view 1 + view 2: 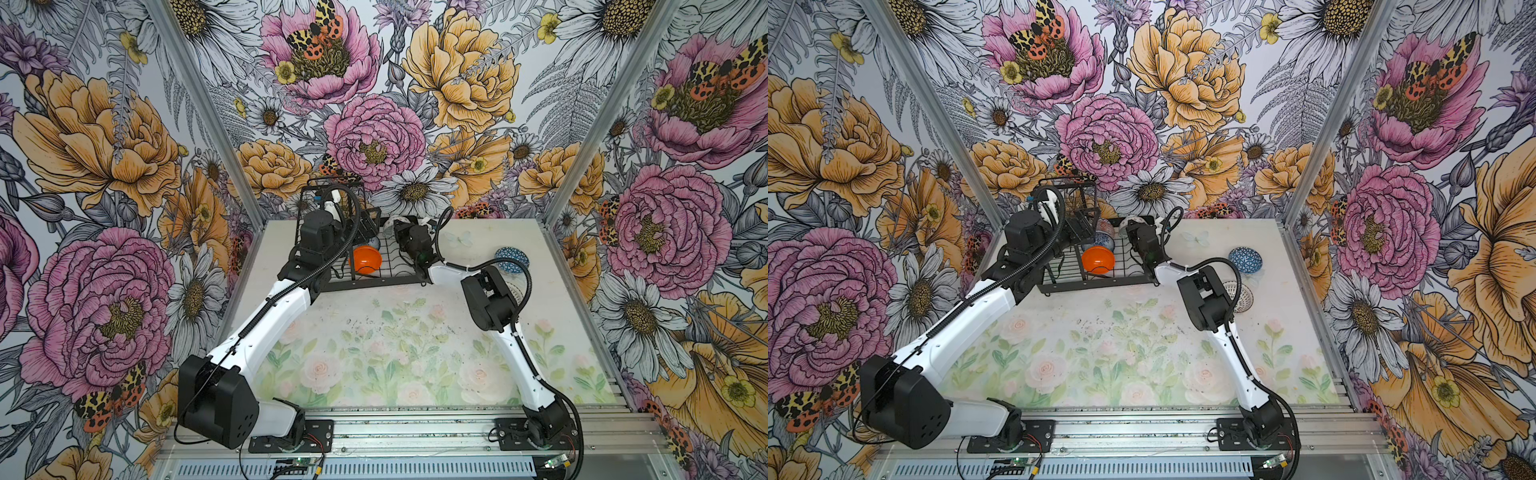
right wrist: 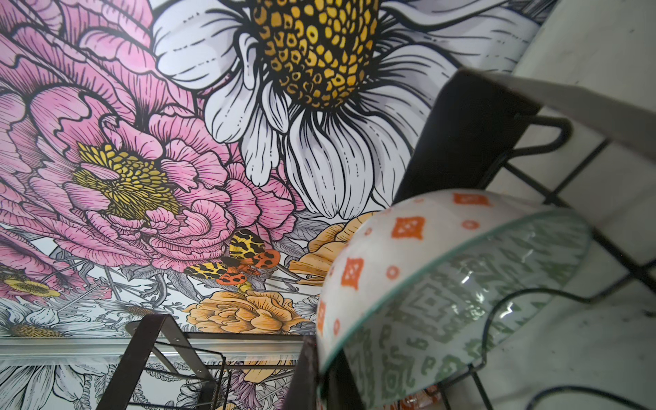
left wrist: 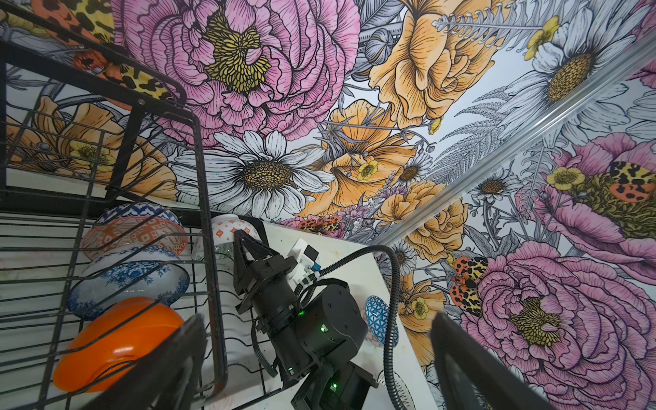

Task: Load bowls into a dish rack
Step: Place the bowl in the dish rack.

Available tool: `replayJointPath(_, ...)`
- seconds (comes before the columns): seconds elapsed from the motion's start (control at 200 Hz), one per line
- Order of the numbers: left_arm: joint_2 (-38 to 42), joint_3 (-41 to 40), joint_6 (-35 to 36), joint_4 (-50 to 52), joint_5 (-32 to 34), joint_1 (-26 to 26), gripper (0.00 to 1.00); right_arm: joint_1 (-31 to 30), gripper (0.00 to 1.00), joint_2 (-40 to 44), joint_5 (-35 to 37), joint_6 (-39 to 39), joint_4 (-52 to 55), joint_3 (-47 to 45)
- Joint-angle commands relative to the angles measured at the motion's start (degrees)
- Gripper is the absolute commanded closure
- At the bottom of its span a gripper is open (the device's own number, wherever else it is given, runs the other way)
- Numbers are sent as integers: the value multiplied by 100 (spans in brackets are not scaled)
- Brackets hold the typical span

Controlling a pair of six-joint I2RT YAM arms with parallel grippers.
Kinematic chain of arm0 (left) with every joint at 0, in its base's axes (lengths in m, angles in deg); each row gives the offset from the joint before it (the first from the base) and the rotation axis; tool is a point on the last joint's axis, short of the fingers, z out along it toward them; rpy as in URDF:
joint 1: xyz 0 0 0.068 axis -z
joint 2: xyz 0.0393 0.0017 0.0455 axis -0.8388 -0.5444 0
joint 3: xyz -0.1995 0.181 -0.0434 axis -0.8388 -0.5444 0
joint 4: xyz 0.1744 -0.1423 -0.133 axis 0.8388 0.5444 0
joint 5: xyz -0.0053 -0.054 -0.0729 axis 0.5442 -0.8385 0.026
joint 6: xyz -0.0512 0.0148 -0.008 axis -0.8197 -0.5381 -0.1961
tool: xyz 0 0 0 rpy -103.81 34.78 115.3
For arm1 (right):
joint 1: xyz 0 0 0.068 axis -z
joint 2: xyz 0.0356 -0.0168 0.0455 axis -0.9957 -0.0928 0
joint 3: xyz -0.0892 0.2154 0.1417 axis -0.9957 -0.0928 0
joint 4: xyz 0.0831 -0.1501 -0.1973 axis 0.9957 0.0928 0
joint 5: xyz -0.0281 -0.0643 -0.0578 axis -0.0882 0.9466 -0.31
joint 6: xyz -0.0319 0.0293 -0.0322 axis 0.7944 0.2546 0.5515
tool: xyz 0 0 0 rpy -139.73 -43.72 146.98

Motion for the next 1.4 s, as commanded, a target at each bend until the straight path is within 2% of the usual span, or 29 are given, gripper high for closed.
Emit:
replayJointPath(0.0,76,-71,-116,-168,-106,-54,1,-8,89,292,-69,0,132,-98)
replayJointPath(0.355,63,-89,-140,-188,-121,-50,1,7,83,382,-125,171,290,-27)
replayJointPath(0.976,56,-80,-138,-190,-124,-53,1,35,82,509,-262,198,326,-23)
replayJointPath(1.396,108,-82,-119,-182,-95,-36,1,55,80,1103,-294,379,225,-544)
